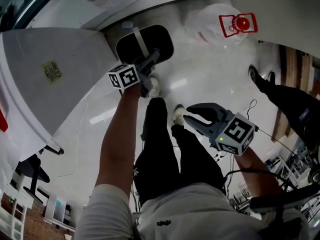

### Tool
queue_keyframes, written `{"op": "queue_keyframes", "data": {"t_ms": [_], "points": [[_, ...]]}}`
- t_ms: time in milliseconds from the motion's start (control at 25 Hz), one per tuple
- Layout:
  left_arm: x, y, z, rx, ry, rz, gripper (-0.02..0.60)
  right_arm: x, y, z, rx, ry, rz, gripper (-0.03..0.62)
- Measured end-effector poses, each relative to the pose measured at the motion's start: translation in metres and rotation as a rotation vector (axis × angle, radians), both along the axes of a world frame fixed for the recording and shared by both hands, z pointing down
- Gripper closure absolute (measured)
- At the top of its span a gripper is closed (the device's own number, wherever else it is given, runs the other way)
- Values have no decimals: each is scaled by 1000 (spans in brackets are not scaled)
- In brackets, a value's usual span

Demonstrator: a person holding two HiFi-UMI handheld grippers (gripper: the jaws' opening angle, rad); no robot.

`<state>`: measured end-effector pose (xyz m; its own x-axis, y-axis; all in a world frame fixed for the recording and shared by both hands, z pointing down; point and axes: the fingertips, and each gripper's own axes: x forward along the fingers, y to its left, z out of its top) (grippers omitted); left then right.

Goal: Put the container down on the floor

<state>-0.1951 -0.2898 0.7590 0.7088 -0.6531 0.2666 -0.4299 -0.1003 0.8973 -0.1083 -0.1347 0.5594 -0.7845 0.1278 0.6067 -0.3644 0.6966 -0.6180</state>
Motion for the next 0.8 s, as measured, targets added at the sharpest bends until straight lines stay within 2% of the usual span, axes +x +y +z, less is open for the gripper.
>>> {"op": "queue_keyframes", "data": {"t_ms": [400,560,800], "points": [[-15,-33,81,-24,-54,-9,514,0,-21,65,-33,37,6,511],[-11,-36,99,-22,-7,-4,514,3,-33,75,-34,41,28,511],[-9,-37,110,-19,8,-2,514,8,-29,85,-57,55,20,511]]}}
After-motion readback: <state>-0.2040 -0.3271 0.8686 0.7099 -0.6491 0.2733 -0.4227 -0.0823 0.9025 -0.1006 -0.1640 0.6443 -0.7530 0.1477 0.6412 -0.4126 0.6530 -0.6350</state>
